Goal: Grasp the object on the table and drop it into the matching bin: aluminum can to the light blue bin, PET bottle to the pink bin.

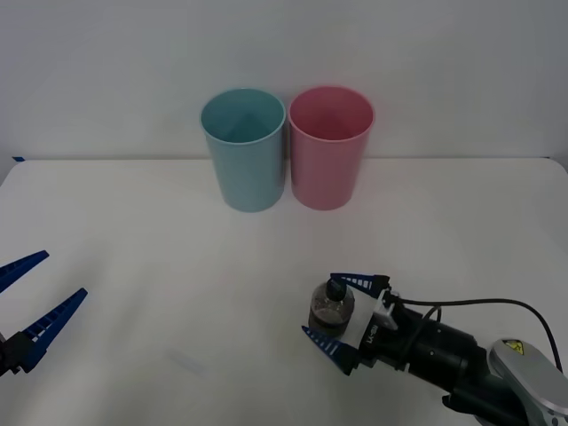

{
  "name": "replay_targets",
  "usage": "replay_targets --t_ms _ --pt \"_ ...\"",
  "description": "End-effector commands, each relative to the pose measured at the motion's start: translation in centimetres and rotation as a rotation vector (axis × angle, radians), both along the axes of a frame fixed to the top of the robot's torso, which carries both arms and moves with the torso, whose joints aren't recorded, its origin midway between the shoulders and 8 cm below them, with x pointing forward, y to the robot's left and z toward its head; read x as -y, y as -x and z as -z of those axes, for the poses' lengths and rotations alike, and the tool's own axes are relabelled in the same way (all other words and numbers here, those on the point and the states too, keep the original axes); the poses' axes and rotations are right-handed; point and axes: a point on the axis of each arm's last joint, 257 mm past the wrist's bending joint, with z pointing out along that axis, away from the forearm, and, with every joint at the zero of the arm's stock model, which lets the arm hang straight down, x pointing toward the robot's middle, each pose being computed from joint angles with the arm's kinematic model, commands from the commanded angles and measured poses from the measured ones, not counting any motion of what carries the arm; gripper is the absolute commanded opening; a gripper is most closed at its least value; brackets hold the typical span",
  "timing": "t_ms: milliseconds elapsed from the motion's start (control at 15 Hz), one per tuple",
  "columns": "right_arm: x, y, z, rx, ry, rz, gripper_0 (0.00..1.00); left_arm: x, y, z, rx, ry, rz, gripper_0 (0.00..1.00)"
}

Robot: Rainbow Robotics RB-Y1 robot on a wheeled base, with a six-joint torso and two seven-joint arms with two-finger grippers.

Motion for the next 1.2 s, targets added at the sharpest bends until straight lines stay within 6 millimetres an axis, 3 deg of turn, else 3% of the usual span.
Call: replay_targets --t_ms 67,133,200,267,800,1200 --pt "-0.3 -0.1 0.0 0.005 0.003 0.003 0.97 0.0 0.0 0.0 0.0 0.0 0.0 1.0" --pt "-0.3 -0.2 -0.1 0.006 0.0 0.003 0.24 0.0 0.0 0.0 0.0 0.0 0.0 1.0" --pt "-0.3 -0.2 -0.1 0.005 -0.001 0.004 0.06 0.0 0.0 0.0 0.0 0.0 0.0 1.0" --pt "-0.3 -0.2 -0.1 0.005 -0.001 0.004 0.0 0.0 0.0 0.0 0.0 0.0 0.0 1.0" --pt "-0.3 -0.3 -0.6 0.003 -0.019 0.005 0.0 0.0 0.0 0.0 0.0 0.0 0.0 1.0" --pt "0.2 -0.2 -4.9 -0.033 -0.109 -0.007 0.0 0.0 0.0 0.0 0.0 0.0 0.0 1.0"
